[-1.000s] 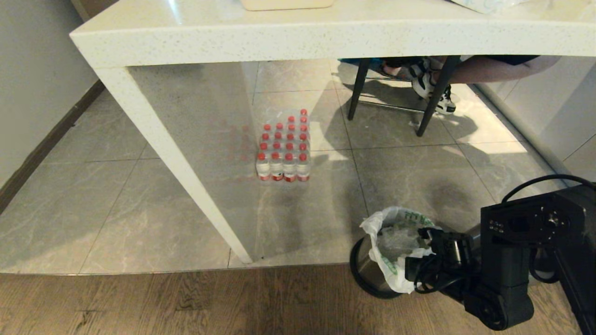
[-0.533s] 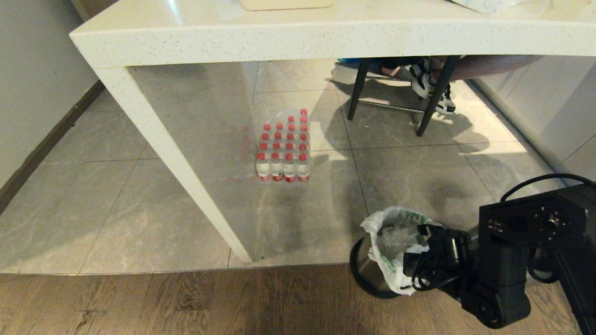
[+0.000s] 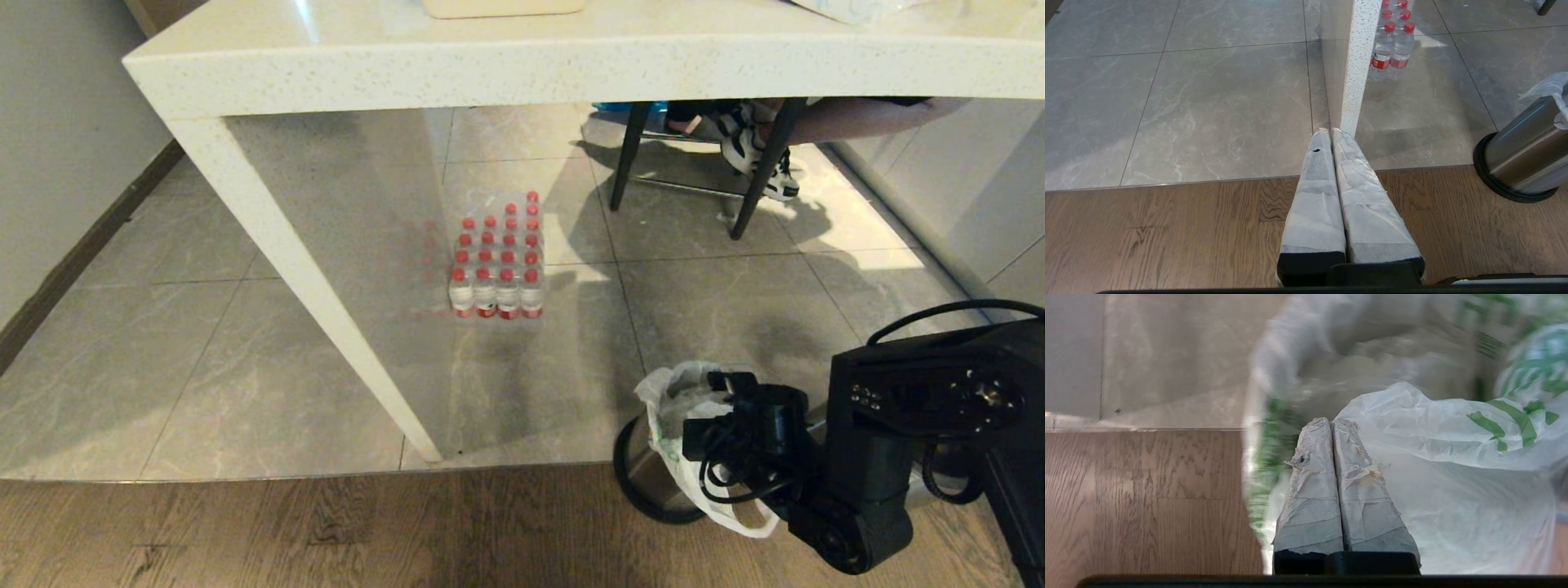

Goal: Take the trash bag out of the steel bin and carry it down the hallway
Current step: Pick up the trash bag

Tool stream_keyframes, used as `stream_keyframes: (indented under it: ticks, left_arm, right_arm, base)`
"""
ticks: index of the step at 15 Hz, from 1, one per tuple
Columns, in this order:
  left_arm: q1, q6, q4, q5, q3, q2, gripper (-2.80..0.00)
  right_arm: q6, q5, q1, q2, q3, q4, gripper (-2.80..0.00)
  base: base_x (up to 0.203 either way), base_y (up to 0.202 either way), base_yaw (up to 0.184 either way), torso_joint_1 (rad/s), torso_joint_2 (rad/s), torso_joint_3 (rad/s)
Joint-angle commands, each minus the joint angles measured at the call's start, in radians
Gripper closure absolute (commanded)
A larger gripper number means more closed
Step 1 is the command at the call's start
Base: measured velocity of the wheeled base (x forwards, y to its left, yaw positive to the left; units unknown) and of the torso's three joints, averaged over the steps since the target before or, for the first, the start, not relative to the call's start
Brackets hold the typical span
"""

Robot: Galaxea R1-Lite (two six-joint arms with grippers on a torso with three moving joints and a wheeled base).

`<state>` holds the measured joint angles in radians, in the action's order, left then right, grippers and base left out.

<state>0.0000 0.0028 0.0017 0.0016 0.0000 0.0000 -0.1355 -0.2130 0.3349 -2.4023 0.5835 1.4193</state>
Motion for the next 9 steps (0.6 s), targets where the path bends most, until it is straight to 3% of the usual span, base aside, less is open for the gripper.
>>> stream_keyframes:
  ticks: [1, 9]
  left_arm:
    - [0.0, 0.0, 0.0, 0.0, 0.0, 0.0, 0.0]
    - [0.0, 0.0, 0.0, 0.0, 0.0, 0.0, 0.0]
  right_arm:
    - [0.009, -0.002, 0.021, -0.011, 0.017, 0.008, 0.0]
    - [0.129, -0.048, 0.064, -0.093, 0.118, 0.01, 0.0]
  base:
    - [0.0, 0.0, 0.0, 0.0, 0.0, 0.0]
    - [0.0, 0.0, 0.0, 0.0, 0.0, 0.0]
